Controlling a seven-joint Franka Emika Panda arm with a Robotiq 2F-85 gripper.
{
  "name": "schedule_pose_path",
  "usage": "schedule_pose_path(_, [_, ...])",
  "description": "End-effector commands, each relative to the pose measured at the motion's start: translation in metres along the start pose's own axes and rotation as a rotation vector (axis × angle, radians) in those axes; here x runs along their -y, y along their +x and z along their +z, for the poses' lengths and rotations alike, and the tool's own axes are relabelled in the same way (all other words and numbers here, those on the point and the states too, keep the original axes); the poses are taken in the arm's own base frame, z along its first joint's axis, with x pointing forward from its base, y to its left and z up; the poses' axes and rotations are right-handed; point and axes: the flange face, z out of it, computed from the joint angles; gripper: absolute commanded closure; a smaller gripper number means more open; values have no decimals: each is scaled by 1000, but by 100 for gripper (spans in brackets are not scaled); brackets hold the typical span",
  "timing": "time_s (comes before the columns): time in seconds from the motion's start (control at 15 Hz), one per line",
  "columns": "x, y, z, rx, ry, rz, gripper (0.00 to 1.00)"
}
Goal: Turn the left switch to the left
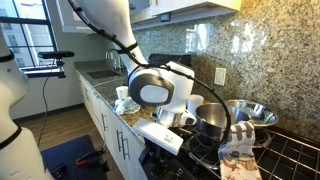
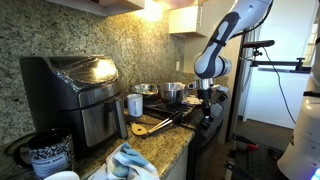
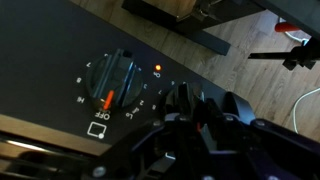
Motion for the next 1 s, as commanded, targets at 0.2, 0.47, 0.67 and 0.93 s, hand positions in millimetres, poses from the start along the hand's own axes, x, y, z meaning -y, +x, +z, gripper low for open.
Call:
schedule_pose_path(0.2, [5,6,37,-30,19,40,94])
schedule_pose_path(0.47, [4,5,37,-48,24,73,94])
schedule_pose_path(0.67, [4,5,37,-47,26,75,94])
schedule_pose_path(0.93, [4,6,38,-42,28,71,94])
